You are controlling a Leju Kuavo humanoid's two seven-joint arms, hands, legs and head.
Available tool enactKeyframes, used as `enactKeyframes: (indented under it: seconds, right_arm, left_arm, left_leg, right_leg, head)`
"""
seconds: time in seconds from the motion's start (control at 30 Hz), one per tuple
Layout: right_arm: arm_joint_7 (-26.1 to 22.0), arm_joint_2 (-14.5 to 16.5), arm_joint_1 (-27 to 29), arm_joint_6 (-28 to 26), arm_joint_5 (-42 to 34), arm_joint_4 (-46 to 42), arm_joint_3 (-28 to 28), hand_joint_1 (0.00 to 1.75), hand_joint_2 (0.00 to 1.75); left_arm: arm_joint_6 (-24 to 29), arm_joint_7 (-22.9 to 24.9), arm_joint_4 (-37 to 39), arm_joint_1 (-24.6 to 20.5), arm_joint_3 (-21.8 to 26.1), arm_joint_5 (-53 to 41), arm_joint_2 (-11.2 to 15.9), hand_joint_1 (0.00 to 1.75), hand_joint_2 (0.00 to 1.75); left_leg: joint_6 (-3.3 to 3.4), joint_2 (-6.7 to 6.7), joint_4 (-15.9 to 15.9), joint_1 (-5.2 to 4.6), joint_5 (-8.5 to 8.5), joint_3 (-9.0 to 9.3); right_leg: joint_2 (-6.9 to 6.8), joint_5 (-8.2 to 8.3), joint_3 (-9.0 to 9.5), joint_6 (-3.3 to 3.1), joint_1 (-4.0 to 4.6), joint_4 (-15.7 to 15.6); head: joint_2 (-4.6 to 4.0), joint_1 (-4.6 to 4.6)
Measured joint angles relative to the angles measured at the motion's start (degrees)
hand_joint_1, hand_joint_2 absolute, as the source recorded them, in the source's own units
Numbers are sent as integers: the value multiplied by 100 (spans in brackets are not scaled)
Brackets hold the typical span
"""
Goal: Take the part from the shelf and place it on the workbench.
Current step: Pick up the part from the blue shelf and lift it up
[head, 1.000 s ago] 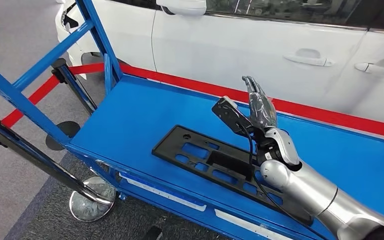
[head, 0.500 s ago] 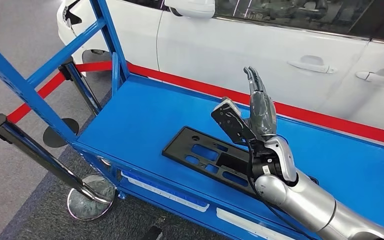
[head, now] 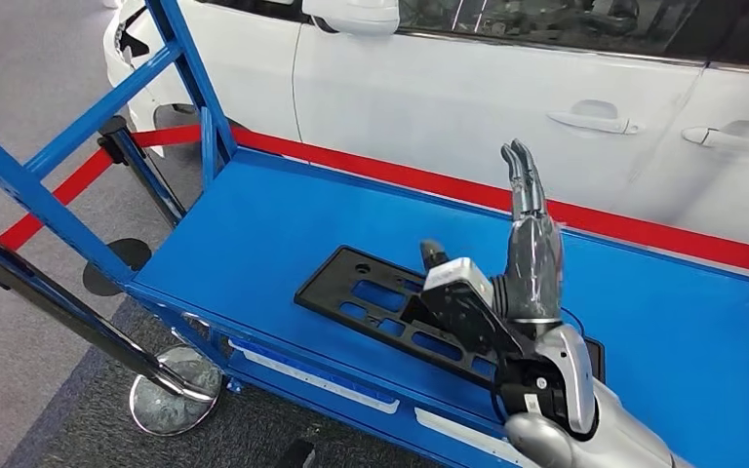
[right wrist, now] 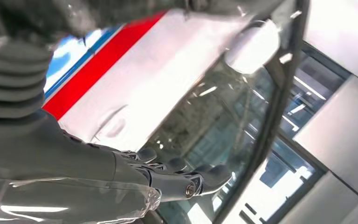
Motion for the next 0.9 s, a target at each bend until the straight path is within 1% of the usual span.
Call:
enactKeyframes:
  seconds: [0.03, 0.07, 0.1, 0.13, 0.17, 0.2, 0.23, 0.27, 0.3, 0.33, 0.4, 0.43, 0.47, 0.5, 0.53, 0.57, 0.6, 0.63, 0.67, 0.7, 0.73, 0.77, 0.8, 0.83, 0.9]
  right_arm:
    - [20, 0, 92, 8, 60, -101, -22, 0, 175]
    - [34, 0, 174, 15, 91, -186, -44, 0, 175]
    - [43, 0, 244, 20, 103, -262, -63, 0, 175]
    - [49, 0, 298, 25, 107, -332, -79, 0, 175]
    - [52, 0, 332, 28, 109, -401, -93, 0, 175]
    - [54, 0, 353, 30, 109, -469, -105, 0, 175]
    - [55, 0, 367, 32, 111, -527, -116, 0, 175]
    - [57, 0, 381, 33, 114, -576, -126, 0, 175]
    - [61, 0, 400, 35, 115, -619, -136, 0, 175]
    - [67, 0, 419, 37, 117, -656, -146, 0, 175]
    - [83, -2, 446, 46, 118, -721, -167, 0, 175]
    - [88, -3, 456, 63, 121, -748, -179, 0, 175]
    - [91, -5, 474, 84, 125, -770, -190, 0, 175]
    - [88, -6, 517, 113, 131, -791, -199, 0, 175]
    - [85, -5, 583, 151, 135, -812, -204, 0, 175]
    - [77, -5, 668, 193, 136, -830, -204, 0, 175]
    - [58, -4, 757, 252, 125, -845, -203, 0, 175]
    - [33, -2, 828, 327, 102, -851, -201, 0, 175]
    - [-1, 4, 882, 415, 60, -850, -196, 0, 175]
    - [-47, 17, 919, 506, 11, -845, -190, 0, 175]
    - [-91, 36, 947, 589, -38, -830, -178, 0, 175]
    - [-139, 65, 969, 659, -85, -809, -158, 0, 175]
    - [-189, 98, 983, 717, -126, -776, -129, 0, 175]
    - [-238, 138, 986, 771, -161, -727, -94, 0, 175]
    - [-334, 238, 956, 857, -187, -578, -13, 0, 175]
  left_arm:
    - [7, 5, 0, -12, 3, 4, 0, 0, 0]
    - [11, 9, 0, -23, 4, 8, 0, 0, 0]
    - [14, 14, 0, -28, 5, 9, 0, 0, 0]
    - [14, 19, 0, -30, 6, 12, 0, 0, 0]
    - [14, 25, 0, -24, 6, 16, 0, 0, 0]
    - [14, 31, 0, -14, 7, 21, 1, 0, 0]
    - [14, 35, 0, -2, 7, 25, 1, 0, 0]
    - [14, 37, 0, 6, 7, 27, 2, 0, 0]
    - [14, 38, 0, 11, 7, 28, 2, 0, 0]
    - [14, 38, 0, 13, 7, 28, 2, 0, 0]
    - [15, 38, 0, 13, 8, 31, 1, 0, 0]
    - [15, 40, 0, 12, 8, 35, 1, 0, 0]
    - [17, 47, 0, 12, 8, 40, -1, 0, 0]
    - [22, 57, 0, 13, 8, 47, -2, 0, 0]
    - [28, 69, 0, 12, 8, 54, -2, 0, 0]
    - [34, 84, 0, 11, 9, 59, -2, 0, 0]
    - [39, 99, 0, 11, 9, 62, -1, 0, 0]
    - [42, 117, 0, 8, 10, 63, -1, 0, 0]
    - [43, 134, 0, 4, 10, 61, 1, 0, 0]
    - [43, 148, 0, 0, 10, 55, 2, 0, 0]
    - [42, 158, 0, -6, 10, 48, 6, 0, 0]
    - [39, 163, 0, -12, 10, 38, 11, 0, 0]
    - [36, 166, 0, -15, 10, 24, 18, 0, 0]
    - [29, 166, 0, -18, 10, 7, 24, 0, 0]
    - [14, 166, 0, -18, 10, -39, 38, 0, 0]
  left_leg:
    - [-24, 0, 362, 14, -162, -153]
    - [-37, 0, 656, 23, -260, -275]
    - [-39, 0, 788, 27, -260, -323]
    - [-29, -1, 709, 28, -157, -273]
    - [-7, -2, 427, 26, 29, -127]
    - [22, -4, 26, 20, 214, 66]
    - [51, -7, -340, 6, 341, 241]
    - [80, -10, -619, -16, 404, 374]
    - [105, -14, -767, -38, 406, 433]
    - [128, -18, -808, -60, 400, 447]
    - [170, -17, -902, -56, 462, 476]
    - [190, -11, -958, -43, 502, 502]
    - [208, -2, -1011, -28, 540, 522]
    - [220, 8, -1033, -22, 560, 528]
    - [235, 12, -1037, -24, 566, 520]
    - [244, 14, -1030, -26, 567, 507]
    - [248, 13, -1018, -27, 564, 496]
    - [248, 10, -1000, -25, 557, 487]
    - [240, 6, -968, -18, 542, 479]
    - [221, 2, -921, -11, 514, 469]
    - [190, -1, -864, -14, 476, 437]
    - [159, -2, -803, -19, 436, 398]
    - [128, -3, -761, -27, 408, 362]
    - [106, -3, -743, -36, 394, 332]
    - [77, -5, -731, -28, 384, 329]
  right_leg:
    - [-3, 2, -2, -8, 2, -2]
    - [-5, 2, -4, -9, 4, -2]
    - [-6, 1, -4, -10, 7, -1]
    - [-1, 1, -1, -10, 8, -1]
    - [8, 1, 5, -10, 9, -2]
    - [17, 3, 12, -8, 5, -6]
    - [26, 11, 15, 3, 6, -11]
    - [31, 23, 9, 22, 3, -19]
    - [29, 40, -2, 48, -4, -29]
    - [24, 62, -11, 82, -8, -44]
    - [14, 73, -22, 140, -16, -51]
    - [12, 17, -53, 161, -10, 16]
    - [11, -97, -127, 173, -2, 183]
    - [9, -268, -260, 181, 2, 480]
    - [9, -451, -423, 190, 9, 844]
    - [9, -586, -573, 199, 8, 1184]
    - [9, -640, -669, 210, 3, 1405]
    - [7, -587, -666, 219, -4, 1417]
    - [5, -436, -545, 228, -15, 1194]
    - [1, -265, -354, 236, -28, 821]
    - [-1, -150, -160, 237, -28, 468]
    - [2, -79, -19, 216, -30, 195]
    - [6, -77, 42, 186, -25, 69]
    - [13, -97, 46, 151, -11, 63]
    - [17, -83, 30, 82, -11, 55]
  head:
    - [0, -3]
    - [0, -2]
    - [0, -2]
    - [0, -2]
    - [0, -2]
    - [0, -1]
    - [0, 2]
    - [0, -1]
    - [0, -2]
    - [0, -6]
    - [0, -5]
    - [0, -1]
    - [0, 9]
    - [0, 14]
    - [0, 19]
    - [0, 23]
    - [0, 22]
    - [0, 23]
    - [0, 22]
    - [0, 23]
    - [0, 26]
    - [0, 27]
    - [0, 25]
    - [0, 23]
    - [0, 21]
